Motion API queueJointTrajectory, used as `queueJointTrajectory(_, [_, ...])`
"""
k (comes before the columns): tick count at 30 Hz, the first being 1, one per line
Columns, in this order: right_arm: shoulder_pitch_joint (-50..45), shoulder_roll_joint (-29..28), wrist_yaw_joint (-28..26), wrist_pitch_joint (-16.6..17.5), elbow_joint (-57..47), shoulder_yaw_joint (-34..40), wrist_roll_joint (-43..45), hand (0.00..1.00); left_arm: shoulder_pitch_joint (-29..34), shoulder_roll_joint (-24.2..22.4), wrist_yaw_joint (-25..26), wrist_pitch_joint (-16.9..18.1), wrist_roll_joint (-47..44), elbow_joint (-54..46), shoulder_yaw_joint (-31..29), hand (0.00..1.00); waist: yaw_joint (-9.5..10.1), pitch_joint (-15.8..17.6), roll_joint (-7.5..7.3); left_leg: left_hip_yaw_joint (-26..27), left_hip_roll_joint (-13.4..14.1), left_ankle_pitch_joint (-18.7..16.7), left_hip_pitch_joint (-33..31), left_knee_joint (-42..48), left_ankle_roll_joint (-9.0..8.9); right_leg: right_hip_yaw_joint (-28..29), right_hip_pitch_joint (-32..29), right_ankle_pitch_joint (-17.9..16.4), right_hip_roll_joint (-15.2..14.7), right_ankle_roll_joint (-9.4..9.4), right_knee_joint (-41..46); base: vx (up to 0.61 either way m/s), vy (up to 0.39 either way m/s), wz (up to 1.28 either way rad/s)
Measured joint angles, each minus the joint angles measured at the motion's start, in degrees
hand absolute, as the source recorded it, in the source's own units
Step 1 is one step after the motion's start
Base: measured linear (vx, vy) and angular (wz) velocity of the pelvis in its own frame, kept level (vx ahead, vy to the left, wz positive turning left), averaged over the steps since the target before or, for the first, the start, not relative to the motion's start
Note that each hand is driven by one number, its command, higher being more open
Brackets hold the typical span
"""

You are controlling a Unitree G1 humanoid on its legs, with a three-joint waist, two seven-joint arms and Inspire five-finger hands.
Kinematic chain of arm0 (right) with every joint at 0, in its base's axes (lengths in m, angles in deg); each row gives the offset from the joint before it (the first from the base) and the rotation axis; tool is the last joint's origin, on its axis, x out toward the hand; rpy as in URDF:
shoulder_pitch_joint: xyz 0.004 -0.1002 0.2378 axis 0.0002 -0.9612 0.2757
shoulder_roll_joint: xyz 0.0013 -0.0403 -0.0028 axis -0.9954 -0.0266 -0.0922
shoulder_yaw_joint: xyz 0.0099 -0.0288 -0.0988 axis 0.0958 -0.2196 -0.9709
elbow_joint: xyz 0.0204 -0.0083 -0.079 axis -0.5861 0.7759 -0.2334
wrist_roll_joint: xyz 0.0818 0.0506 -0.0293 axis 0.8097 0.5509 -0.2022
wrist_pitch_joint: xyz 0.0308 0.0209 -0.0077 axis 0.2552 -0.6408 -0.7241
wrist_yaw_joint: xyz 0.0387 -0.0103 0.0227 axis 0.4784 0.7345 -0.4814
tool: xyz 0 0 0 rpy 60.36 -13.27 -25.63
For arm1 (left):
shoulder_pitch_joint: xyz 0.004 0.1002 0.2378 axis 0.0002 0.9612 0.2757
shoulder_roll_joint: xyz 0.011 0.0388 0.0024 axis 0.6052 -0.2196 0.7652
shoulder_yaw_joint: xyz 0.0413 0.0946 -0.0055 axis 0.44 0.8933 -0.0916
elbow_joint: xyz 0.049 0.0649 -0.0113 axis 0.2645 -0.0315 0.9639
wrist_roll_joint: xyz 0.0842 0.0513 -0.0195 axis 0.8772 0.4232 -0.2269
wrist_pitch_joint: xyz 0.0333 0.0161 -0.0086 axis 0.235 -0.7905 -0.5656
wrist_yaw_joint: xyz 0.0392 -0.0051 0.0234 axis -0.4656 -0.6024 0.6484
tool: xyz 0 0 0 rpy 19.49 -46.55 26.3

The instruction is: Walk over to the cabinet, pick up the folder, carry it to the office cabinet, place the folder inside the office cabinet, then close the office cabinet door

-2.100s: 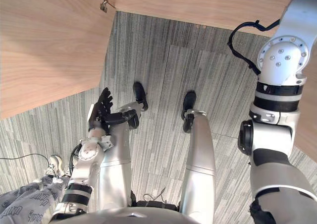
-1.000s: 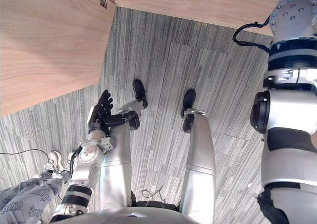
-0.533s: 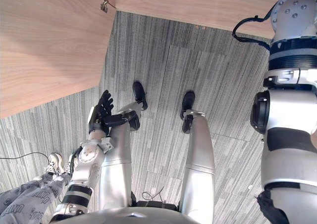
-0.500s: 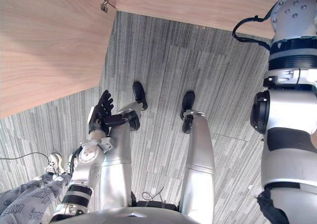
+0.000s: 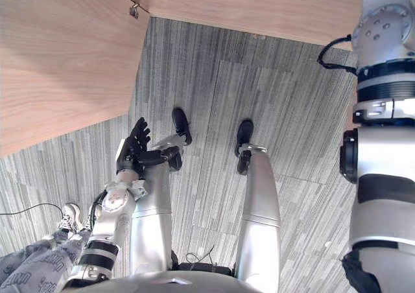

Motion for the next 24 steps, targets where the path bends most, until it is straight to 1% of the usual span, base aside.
queueJointTrajectory(3, [-1.5, 3.5, -3.5, -1.3, 0.0, -3.1, -3.3, 1.0, 0.0, 0.8, -0.5, 0.1, 0.1, 0.9, 0.1, 1.0, -0.03, 0.0, -0.02, 0.0, 0.1, 0.0, 0.0, 0.0, 0.0, 0.0, 0.1, 0.1, 0.1, -0.09, -0.2, -0.01, 0.022, -0.02])
queueJointTrajectory(6, [-1.9, 5.6, -5.1, -2.5, 0.0, -5.8, -6.4, 1.0, -0.2, 1.5, -0.7, 0.0, 0.2, 1.7, 0.1, 1.0, -0.3, 0.1, -0.14, 0.4, 0.2, 0.0, 0.9, -0.2, 0.04, -0.1, 1.0, 0.2, 0.2, -0.2, -0.4, 0.0, 0.008, -0.01])
queueJointTrajectory(9, [-2.4, 7.8, -7.0, -2.8, -0.6, -9.4, -10.3, 1.0, -0.2, 1.6, -1.3, 0.3, 0.6, 2.0, 1.0, 1.0, -0.3, 0.0, -0.22, 0.6, 0.4, -0.6, 2.5, -0.8, 0.48, -0.2, 2.7, 0.0, 0.3, 0.12, -1.3, 0.0, 0.008, -0.01])
queueJointTrajectory(11, [-2.9, 8.7, -8.6, -2.8, -2.2, -9.9, -12.4, 1.0, -0.2, 1.8, -1.9, 0.4, 1.4, 2.1, 1.1, 1.0, -0.32, 0.0, -0.47, 0.9, 0.5, -0.7, 2.7, -0.9, 0.58, -0.2, 2.9, 0.0, 0.3, 0.16, -1.6, 0.0, 0.026, -0.02])
queueJointTrajectory(12, [-3.2, 10.0, -9.4, -2.8, -3.4, -11.3, -13.6, 1.0, -0.5, 1.8, -2.1, 0.4, 2.2, 2.8, 1.1, 1.0, -0.35, 0.0, -0.57, 1.1, 0.4, -0.8, 2.7, -1.0, 0.71, -0.1, 3.0, 0.1, 0.2, 0.26, -1.9, 0.01, 0.03, -0.01])
queueJointTrajectory(16, [-4.1, 10.4, -11.1, -2.9, -3.4, -11.7, -15.3, 1.0, -1.2, 2.9, -2.6, 0.4, 2.3, 3.6, 1.1, 1.0, -0.27, 0.1, -0.97, 1.5, 0.4, -0.8, 2.8, -1.1, 0.72, 0.0, 3.3, 0.3, 0.1, 0.1, -2.2, 0.02, 0.035, 0.0])
queueJointTrajectory(24, [-5.5, 10.4, -11.4, -3.3, -3.4, -11.8, -15.8, 1.0, -1.3, 3.6, -2.7, 0.4, 2.3, 3.9, 1.1, 1.0, -0.26, 0.1, -1.12, 1.9, 0.5, -1.3, 3.1, -1.0, 0.98, 0.1, 3.8, 0.3, 0.1, 0.19, -2.8, 0.01, 0.008, 0.0])
